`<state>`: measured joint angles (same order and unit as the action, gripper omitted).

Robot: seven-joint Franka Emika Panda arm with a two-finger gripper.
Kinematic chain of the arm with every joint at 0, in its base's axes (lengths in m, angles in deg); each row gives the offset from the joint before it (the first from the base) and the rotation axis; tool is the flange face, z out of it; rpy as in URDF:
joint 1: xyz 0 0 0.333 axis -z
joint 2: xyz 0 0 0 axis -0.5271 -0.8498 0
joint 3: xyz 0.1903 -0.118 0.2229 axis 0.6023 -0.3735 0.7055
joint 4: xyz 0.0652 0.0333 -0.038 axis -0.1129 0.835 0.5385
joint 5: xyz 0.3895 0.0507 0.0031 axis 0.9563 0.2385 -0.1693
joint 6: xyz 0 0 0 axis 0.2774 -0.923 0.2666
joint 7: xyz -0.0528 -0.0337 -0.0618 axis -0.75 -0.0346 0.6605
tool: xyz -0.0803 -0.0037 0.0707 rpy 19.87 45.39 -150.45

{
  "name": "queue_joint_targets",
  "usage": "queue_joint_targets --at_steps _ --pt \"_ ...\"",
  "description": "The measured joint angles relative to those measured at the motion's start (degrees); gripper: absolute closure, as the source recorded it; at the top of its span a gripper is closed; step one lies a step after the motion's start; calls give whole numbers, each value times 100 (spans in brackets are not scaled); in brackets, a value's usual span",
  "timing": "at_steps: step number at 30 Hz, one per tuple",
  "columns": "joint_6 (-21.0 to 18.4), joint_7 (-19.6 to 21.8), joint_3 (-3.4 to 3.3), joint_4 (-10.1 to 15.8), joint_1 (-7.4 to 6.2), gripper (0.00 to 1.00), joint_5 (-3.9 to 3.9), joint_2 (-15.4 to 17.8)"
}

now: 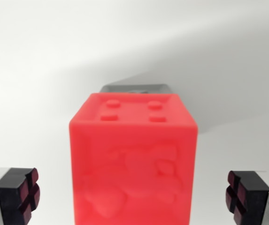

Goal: Destack cube

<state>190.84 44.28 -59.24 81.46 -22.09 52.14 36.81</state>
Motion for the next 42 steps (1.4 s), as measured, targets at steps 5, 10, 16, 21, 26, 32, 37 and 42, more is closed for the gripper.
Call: queue_joint_targets --at_steps 5,10,16,21,26,32,37,42 --pt "243 -103 50 -18 12 0 145 -271" --pt "413 -186 97 -46 37 0 253 -463" --pt "507 -229 135 -56 63 0 306 -567" --pt "512 -234 141 -60 70 100 310 -570" --pt "513 -235 142 -60 70 100 310 -570" --pt "513 -236 142 -60 71 100 310 -570" --pt "513 -236 143 -61 71 100 310 -569" --pt "513 -236 143 -61 71 100 310 -569"
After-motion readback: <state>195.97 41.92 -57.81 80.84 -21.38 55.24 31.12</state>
